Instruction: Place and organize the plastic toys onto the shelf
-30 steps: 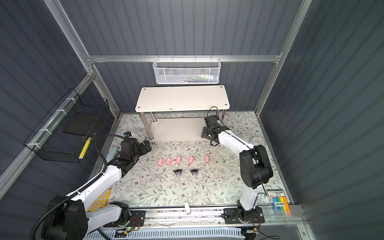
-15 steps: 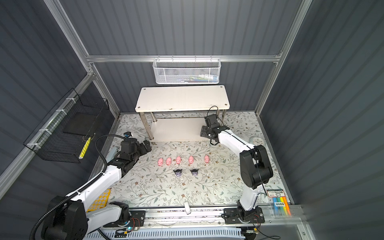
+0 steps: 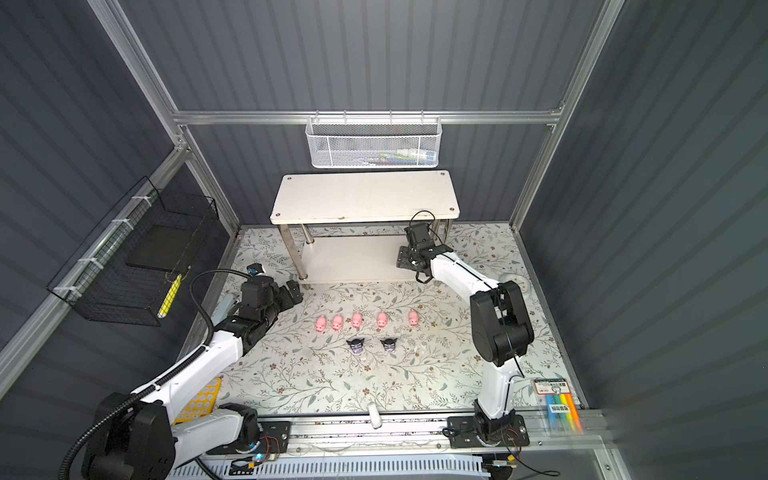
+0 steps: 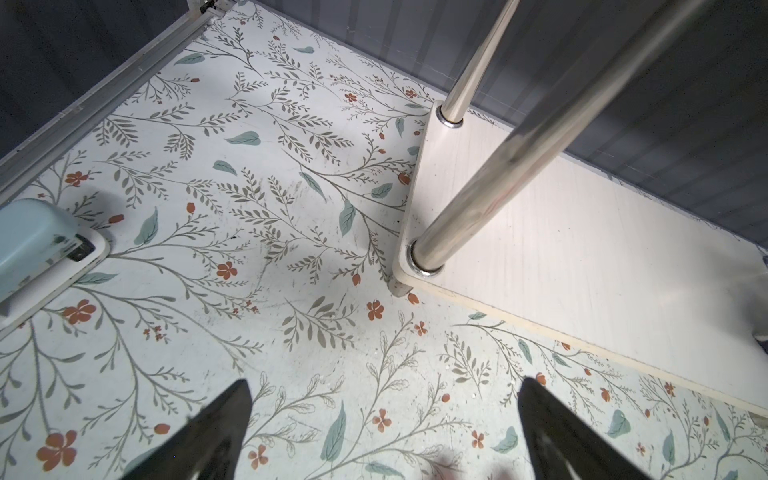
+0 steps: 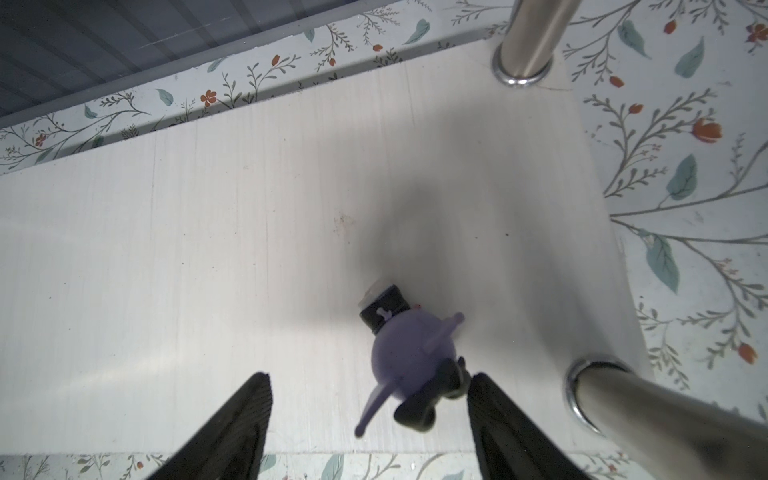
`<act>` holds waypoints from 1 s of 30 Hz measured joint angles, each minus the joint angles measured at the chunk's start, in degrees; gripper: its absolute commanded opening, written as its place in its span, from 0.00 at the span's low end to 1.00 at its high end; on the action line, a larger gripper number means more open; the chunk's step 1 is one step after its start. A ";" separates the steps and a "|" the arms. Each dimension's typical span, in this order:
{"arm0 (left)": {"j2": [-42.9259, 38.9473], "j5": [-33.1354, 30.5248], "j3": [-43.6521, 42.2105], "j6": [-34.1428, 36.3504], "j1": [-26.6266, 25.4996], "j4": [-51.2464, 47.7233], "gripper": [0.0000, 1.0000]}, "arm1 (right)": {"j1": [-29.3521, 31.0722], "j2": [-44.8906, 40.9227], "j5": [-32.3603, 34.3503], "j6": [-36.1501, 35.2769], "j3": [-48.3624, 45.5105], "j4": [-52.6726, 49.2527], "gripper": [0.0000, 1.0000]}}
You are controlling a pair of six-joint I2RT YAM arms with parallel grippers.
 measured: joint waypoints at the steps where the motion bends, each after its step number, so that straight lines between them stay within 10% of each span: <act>1: 0.00 0.00 0.00 -0.02 0.00 0.00 1.00 | 0.00 0.00 -0.13 0.00 0.00 -0.02 0.76; 30: 0.00 0.00 -0.02 0.00 0.00 0.02 1.00 | 0.81 -0.44 0.46 -0.35 -1.86 0.44 0.78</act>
